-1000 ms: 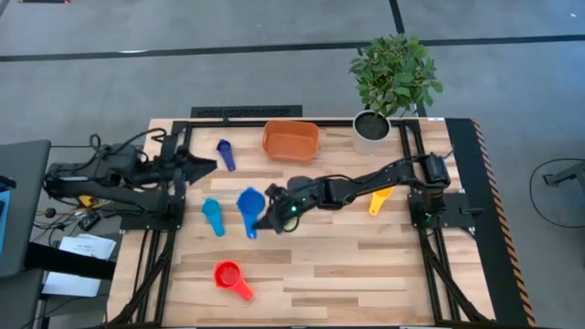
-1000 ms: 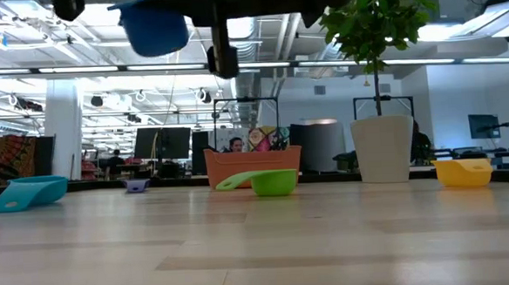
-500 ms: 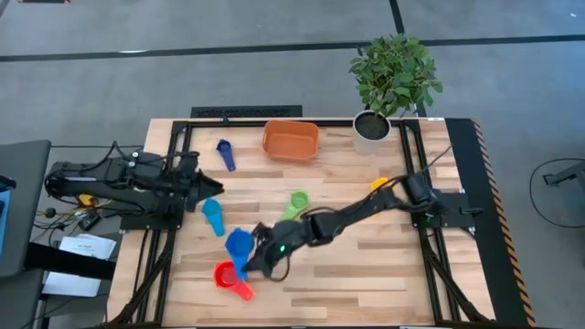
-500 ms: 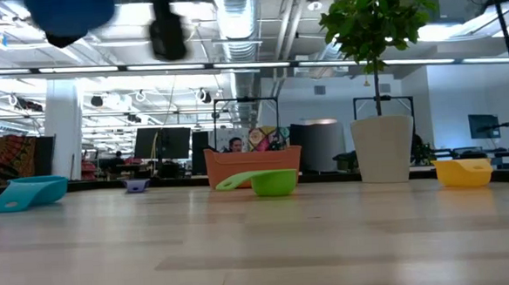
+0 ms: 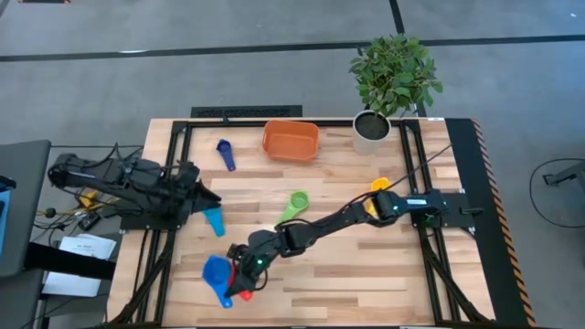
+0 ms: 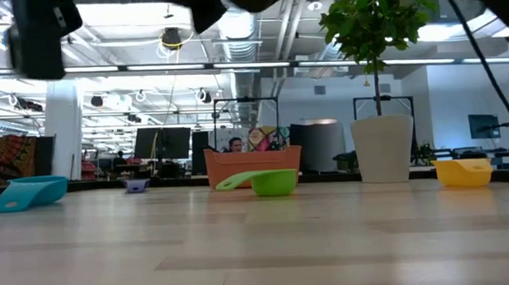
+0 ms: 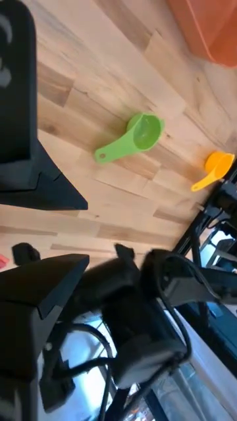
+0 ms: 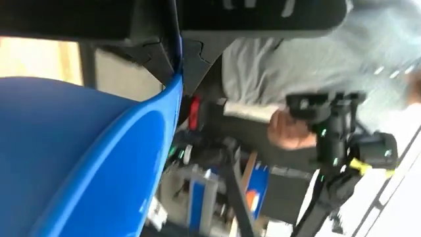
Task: Nest measuring cups in basket
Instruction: Stack the blue measuring cup on top of the red measuring cup
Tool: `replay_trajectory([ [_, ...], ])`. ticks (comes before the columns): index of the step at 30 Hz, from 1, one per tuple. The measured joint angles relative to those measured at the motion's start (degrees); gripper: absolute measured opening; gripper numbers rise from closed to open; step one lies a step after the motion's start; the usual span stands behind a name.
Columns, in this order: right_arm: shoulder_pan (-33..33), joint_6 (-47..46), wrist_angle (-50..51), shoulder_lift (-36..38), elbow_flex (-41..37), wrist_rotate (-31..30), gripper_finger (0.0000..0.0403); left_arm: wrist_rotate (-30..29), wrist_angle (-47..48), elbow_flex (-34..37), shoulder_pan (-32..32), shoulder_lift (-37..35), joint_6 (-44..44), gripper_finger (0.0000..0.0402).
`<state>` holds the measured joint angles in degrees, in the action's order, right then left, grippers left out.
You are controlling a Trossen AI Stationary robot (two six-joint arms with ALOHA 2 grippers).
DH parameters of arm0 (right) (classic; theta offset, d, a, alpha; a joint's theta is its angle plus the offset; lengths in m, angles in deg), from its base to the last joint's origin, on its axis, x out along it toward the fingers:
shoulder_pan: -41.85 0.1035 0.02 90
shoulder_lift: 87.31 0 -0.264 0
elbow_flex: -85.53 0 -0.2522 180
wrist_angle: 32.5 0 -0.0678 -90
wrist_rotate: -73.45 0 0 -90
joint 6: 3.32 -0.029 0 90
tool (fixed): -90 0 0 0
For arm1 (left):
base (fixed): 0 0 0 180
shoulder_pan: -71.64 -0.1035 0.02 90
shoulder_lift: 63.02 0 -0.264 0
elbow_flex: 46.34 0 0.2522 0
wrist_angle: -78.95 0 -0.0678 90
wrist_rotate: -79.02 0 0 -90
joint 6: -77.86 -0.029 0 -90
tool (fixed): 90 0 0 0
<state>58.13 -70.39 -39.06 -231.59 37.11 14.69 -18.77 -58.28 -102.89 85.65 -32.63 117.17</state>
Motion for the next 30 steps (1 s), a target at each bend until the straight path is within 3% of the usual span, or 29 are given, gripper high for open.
replay_trajectory([
  [6, -0.3, -3.3, 3.4, -5.3, 6.1, 6.6, 0.0005, -4.9, 0.1, 0.0, 4.9, 0.0, 1.0, 0.0105],
  [15, -1.9, -3.4, 6.8, -5.2, 6.2, 10.9, 0.0005, -13.8, 1.3, 0.0, 9.1, 0.8, 1.9, 0.0105],
  [25, -2.6, -3.0, 15.9, -5.1, 6.2, 15.1, 0.0039, -17.0, 1.1, 0.0, 9.2, 4.2, 1.7, 0.0105],
  [30, -3.1, -3.0, 15.8, -5.1, 6.2, 15.4, 0.0055, -17.4, 1.1, 0.0, 9.2, 5.5, 1.5, 0.0105],
])
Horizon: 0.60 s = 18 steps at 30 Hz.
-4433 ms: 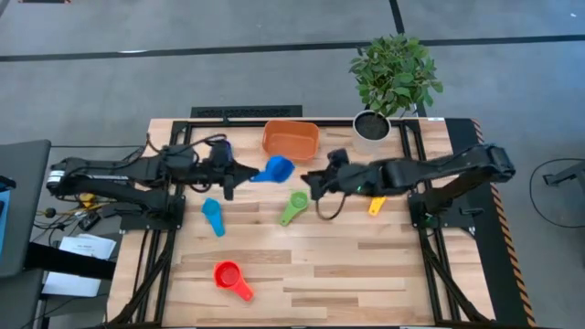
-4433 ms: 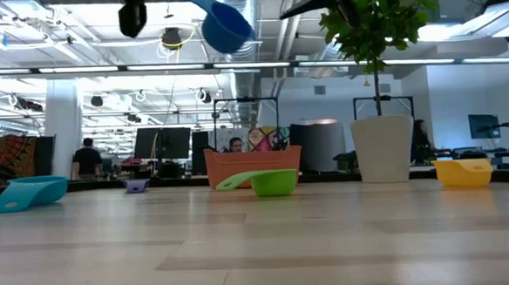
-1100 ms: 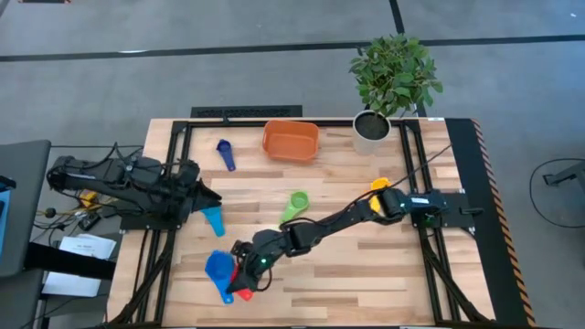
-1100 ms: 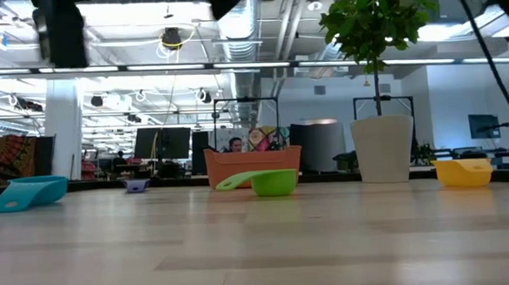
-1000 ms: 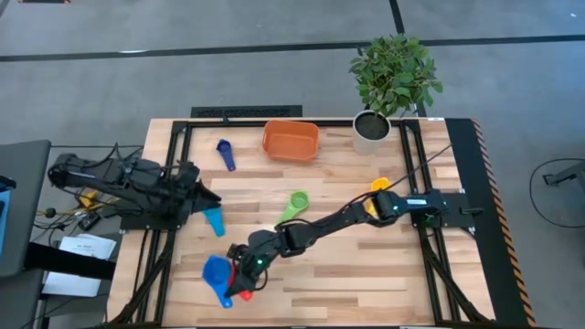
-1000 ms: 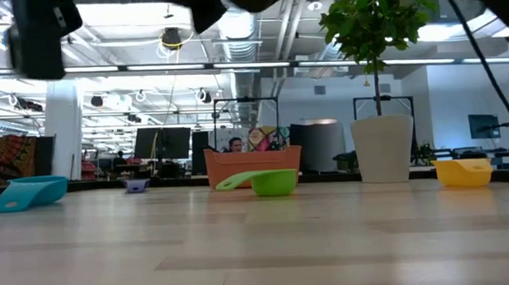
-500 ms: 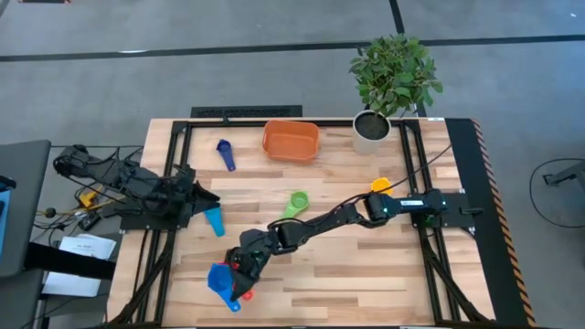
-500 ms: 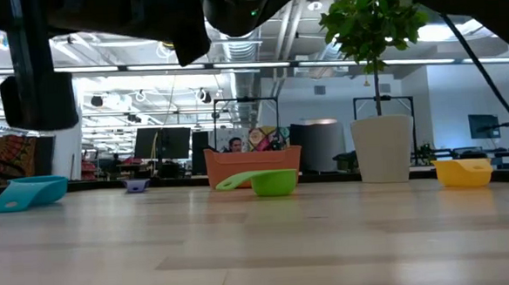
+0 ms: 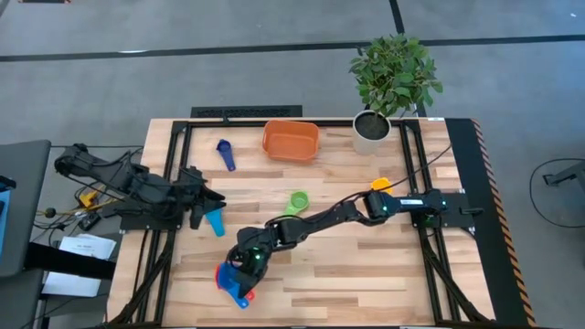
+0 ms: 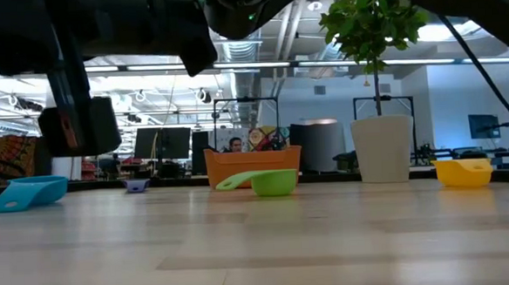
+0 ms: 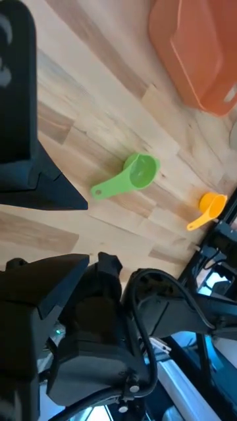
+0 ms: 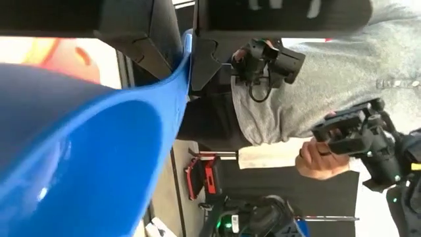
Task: Nest measuring cups in basket
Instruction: Stack the blue measuring cup on top of the red measuring cup
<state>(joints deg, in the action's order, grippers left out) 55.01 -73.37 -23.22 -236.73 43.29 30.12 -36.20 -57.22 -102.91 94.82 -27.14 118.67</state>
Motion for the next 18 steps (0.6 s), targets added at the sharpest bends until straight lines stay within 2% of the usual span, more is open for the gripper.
replay_trajectory([
  [10, -1.7, 1.3, -0.1, 0.0, 0.0, -0.1, 0.0073, -0.2, 0.0, 0.0, 0.0, 0.4, 0.4, 0.0105],
  [18, -2.1, 1.9, 3.1, 0.1, 0.0, -0.1, 0.0107, 2.5, 0.6, 0.0, 0.0, 0.4, 1.0, 0.0105],
])
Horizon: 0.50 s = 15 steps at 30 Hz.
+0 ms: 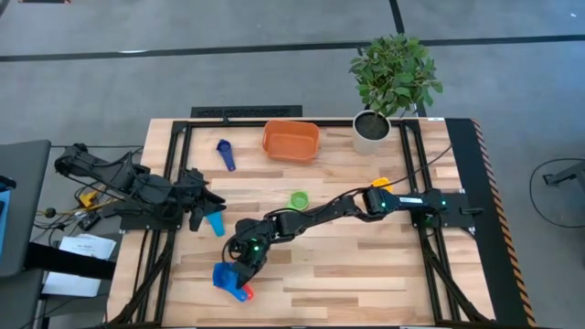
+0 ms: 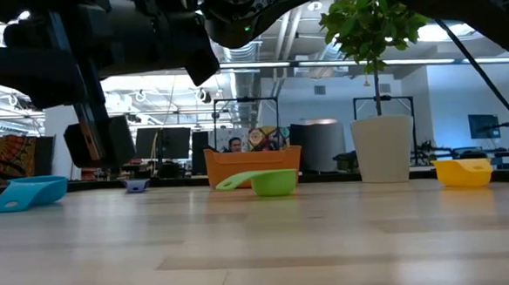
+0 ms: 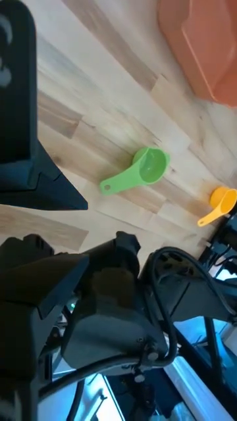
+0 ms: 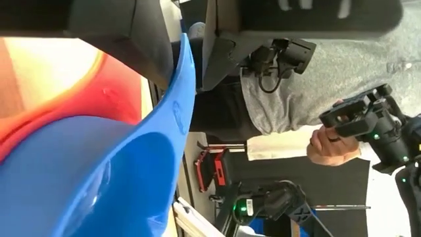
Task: Nest measuring cups in basket
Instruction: Stack the blue measuring cup on top of the red measuring cup
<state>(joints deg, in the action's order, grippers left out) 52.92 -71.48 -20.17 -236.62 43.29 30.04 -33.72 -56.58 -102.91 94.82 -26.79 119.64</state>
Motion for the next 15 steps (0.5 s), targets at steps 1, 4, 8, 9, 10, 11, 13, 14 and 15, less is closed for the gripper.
replay_trajectory([
  [1, 0.0, 0.3, 0.1, 0.0, 0.0, 0.1, 0.0112, 0.0, 0.1, 0.0, 0.0, 0.0, 0.1, 0.0105],
  [4, 0.1, 0.9, 0.7, 0.0, 0.0, 0.1, 0.0124, 0.0, 0.3, 0.0, 0.0, 0.0, 0.1, 0.0105],
  [8, 0.1, 2.2, 4.1, 0.1, 0.0, 0.3, 0.0134, 0.0, 0.5, 0.0, 0.0, 0.0, 0.1, 0.0105],
  [9, 0.0, 2.6, 5.4, 0.1, 0.0, 0.4, 0.0135, 0.0, 0.6, 0.0, 0.0, 0.0, 0.1, 0.0105],
  [10, -0.2, 3.1, 7.2, 0.4, 0.0, 0.5, 0.0135, 0.1, 0.8, 0.0, 0.0, 0.0, 0.3, 0.0105],
  [11, -0.3, 4.0, 9.3, 0.9, -0.1, 0.8, 0.0135, 0.1, 1.1, 0.0, 0.0, 0.0, 0.5, 0.0105],
  [13, -0.7, 6.6, 12.4, 2.0, -0.1, 0.9, 0.0133, 0.1, 1.5, 0.0, 0.0, 0.0, 0.8, 0.0105],
  [14, -0.8, 8.3, 14.8, 2.8, -0.1, 0.9, 0.0131, 0.1, 1.8, 0.0, 0.0, 0.0, 0.9, 0.0105],
  [15, -1.0, 10.2, 17.5, 3.6, -0.1, 0.9, 0.0128, 0.1, 2.1, 0.0, 0.0, -0.2, 1.0, 0.0105],
])
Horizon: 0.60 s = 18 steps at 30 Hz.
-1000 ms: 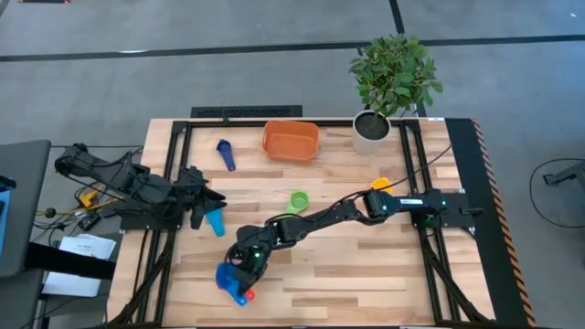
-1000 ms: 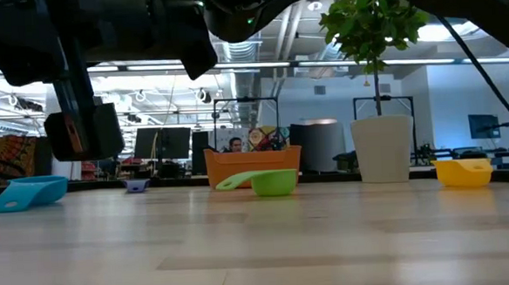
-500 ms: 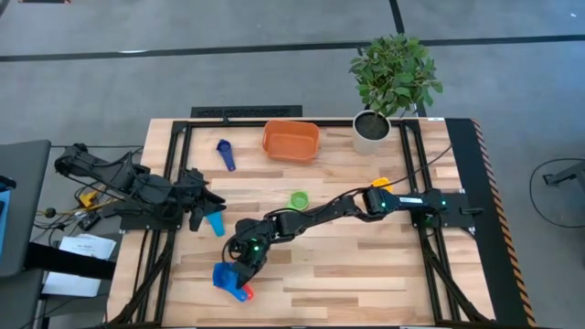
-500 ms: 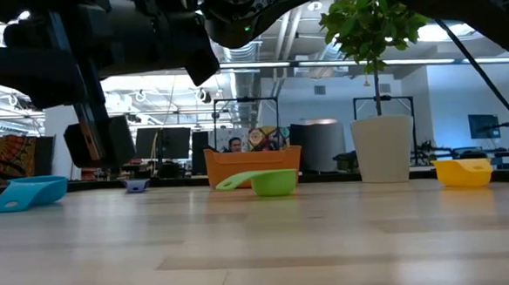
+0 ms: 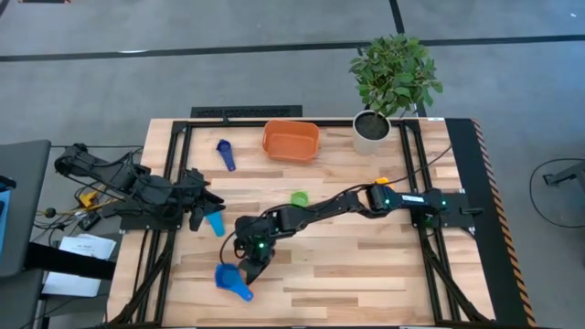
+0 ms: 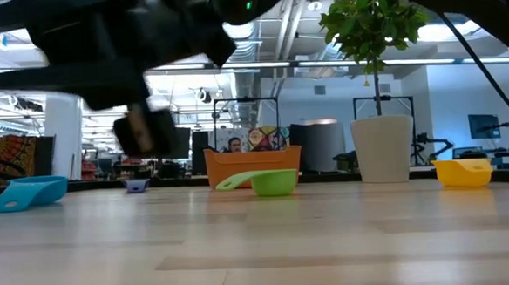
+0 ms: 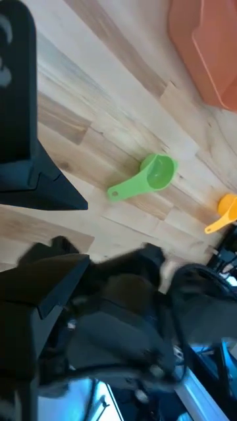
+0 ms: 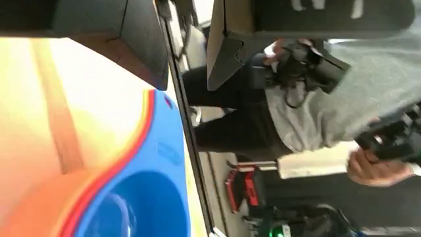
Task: Nest measuring cups in basket
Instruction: Stack the blue measuring cup on top of the red measuring cup, then stack the yellow measuring cup on top of the blue measuring cup
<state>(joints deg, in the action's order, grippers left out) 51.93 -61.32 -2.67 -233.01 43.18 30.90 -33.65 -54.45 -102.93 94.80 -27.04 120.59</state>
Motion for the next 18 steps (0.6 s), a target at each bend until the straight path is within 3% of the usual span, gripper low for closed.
replay_trajectory([
  [6, -1.1, 10.0, 15.6, 4.9, 0.1, -7.6, 0.0114, -0.1, 0.0, 0.0, 0.0, -0.1, 0.1, 0.0105],
  [11, -1.2, 10.3, 23.5, 10.2, 0.0, -16.1, 0.0102, -1.1, 0.1, 0.0, 0.0, -0.5, -0.1, 0.0105],
  [14, -0.5, 12.5, 27.6, 14.3, 0.2, -22.9, 0.0095, -4.1, 0.3, 0.0, -0.2, -0.3, -1.7, 0.0105],
  [18, -0.1, 15.9, 41.6, 18.6, 0.2, -32.9, 0.0084, -8.1, 0.2, 0.0, -1.8, -0.3, -1.7, 0.0105],
])
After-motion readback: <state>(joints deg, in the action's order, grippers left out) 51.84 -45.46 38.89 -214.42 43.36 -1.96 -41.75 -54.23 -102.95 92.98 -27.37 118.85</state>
